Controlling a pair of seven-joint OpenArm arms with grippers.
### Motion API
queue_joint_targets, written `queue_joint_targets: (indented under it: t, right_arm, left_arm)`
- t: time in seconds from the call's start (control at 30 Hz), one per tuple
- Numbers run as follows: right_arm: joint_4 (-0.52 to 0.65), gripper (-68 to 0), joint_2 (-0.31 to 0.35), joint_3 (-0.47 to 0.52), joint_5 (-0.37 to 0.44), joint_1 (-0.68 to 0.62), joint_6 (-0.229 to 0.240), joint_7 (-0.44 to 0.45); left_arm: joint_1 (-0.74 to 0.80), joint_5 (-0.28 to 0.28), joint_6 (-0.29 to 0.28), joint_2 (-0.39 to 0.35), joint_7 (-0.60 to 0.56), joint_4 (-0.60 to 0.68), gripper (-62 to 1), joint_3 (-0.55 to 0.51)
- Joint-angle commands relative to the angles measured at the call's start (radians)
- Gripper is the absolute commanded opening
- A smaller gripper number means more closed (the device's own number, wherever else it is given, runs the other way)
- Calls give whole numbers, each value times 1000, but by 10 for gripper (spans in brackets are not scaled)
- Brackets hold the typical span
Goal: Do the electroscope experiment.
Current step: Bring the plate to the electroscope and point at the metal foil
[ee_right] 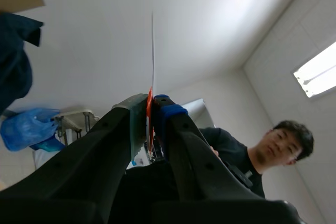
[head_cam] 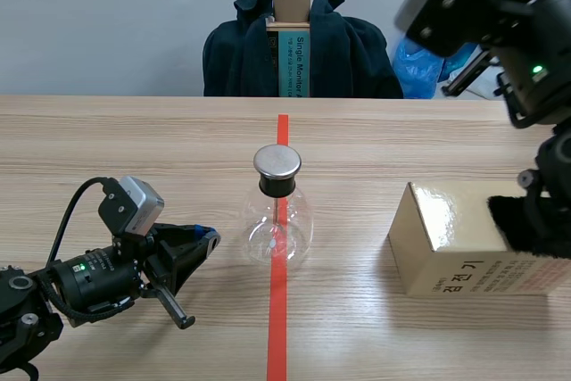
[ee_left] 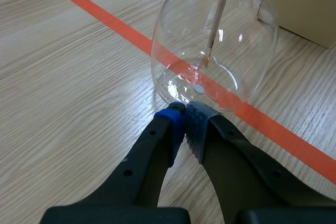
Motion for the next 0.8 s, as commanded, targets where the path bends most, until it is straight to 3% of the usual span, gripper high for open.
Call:
queue_joint_targets:
  t: [0.0,0.43,0.77]
  right_arm:
    - [-19,-669,14,-11,-10,10,-13,-3]
    - [-137,-669,28,-150,-44,-8,-24,13]
    - [-137,-669,47,-176,-59,-102,-89,95]
  left_arm:
    - [-6,-9,4,19,-8,18,-567,-6]
    - [-6,-5,6,35,-7,17,-567,-6]
    - [-6,-6,6,35,-7,17,-567,-6]
